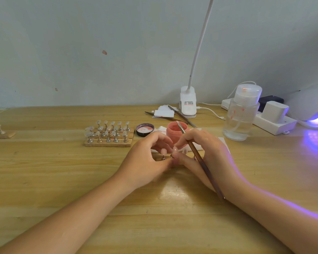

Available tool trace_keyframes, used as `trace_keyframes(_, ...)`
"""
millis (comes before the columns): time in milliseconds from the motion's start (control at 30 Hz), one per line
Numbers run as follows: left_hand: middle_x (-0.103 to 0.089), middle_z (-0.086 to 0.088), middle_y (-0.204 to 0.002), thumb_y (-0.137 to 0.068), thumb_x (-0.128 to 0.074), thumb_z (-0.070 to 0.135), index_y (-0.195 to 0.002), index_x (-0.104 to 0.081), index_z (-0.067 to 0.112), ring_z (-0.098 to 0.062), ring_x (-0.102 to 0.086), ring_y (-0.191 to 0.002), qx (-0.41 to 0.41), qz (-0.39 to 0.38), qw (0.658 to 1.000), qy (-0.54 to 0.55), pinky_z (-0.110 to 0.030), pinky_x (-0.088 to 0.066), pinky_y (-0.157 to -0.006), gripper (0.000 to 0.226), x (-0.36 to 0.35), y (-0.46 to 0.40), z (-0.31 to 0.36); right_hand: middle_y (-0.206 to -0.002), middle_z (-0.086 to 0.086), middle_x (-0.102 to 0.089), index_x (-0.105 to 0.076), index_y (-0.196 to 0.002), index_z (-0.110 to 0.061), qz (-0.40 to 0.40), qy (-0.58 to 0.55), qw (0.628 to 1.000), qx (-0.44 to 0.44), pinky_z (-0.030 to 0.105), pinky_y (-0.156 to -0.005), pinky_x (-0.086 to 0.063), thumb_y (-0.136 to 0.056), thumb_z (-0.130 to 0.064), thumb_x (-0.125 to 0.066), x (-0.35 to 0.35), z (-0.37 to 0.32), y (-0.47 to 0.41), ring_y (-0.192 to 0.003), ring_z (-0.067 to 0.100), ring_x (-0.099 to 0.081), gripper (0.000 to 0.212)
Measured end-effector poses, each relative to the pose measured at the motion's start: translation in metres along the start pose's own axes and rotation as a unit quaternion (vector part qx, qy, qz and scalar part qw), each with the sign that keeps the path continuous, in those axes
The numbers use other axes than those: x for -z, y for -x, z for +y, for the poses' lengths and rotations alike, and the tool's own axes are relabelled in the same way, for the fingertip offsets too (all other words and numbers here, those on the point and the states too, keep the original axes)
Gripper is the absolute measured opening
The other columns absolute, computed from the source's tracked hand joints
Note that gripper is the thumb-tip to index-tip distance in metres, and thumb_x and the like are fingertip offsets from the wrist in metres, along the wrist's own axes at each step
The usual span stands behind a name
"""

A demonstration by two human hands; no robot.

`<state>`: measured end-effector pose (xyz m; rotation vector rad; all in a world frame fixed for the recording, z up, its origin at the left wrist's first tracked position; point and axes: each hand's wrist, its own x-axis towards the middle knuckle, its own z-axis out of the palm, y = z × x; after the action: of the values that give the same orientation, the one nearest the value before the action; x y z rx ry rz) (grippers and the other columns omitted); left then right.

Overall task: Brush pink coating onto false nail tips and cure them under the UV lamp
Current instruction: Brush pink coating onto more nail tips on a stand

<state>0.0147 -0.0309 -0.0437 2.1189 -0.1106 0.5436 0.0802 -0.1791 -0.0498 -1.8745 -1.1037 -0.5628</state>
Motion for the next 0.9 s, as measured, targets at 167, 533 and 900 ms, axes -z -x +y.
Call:
trace_keyframes(167,-0.057,0.027,-0.061,-0.070,-0.076,0.013,-0.088,-0.057,0.021,0.006,-0.053,-0.065,-0.007,-0.015,1.000,0.003,-0.004,-0.038,-0.066,0.028,0.0001,-0.0008,-0.0028,-0.082,-0.015,-0.063,-0.062,-0.082,-0.018,-0.012,0.001,1.000,0.002,0.037,-0.074,-0.048,-0.071,-0.019,-0.080,0.0002,0.0004,0.0003,-0.083,0.007,-0.055,0.022)
trace_keyframes(533,-0.058,0.027,-0.064,-0.071,-0.075,0.018,-0.087,-0.055,0.032,0.005,-0.055,-0.069,0.004,-0.015,1.000,0.002,-0.008,-0.041,-0.067,0.029,-0.0003,-0.0012,-0.0051,-0.083,-0.010,-0.064,-0.062,-0.083,-0.021,-0.029,0.012,0.999,0.007,0.033,-0.071,-0.046,-0.070,-0.019,-0.080,0.0006,0.0016,0.0011,-0.083,0.008,-0.052,0.022)
trace_keyframes(900,-0.061,0.025,-0.069,-0.071,-0.076,0.011,-0.089,-0.059,0.024,0.001,-0.057,-0.070,0.016,-0.021,0.999,0.017,-0.003,-0.039,-0.067,0.028,0.0004,-0.0008,0.0000,-0.085,-0.026,-0.056,-0.062,-0.086,-0.023,-0.029,0.041,0.999,-0.003,0.020,-0.081,-0.038,-0.068,-0.038,-0.077,0.0091,0.0013,0.0018,-0.088,0.005,-0.056,0.028)
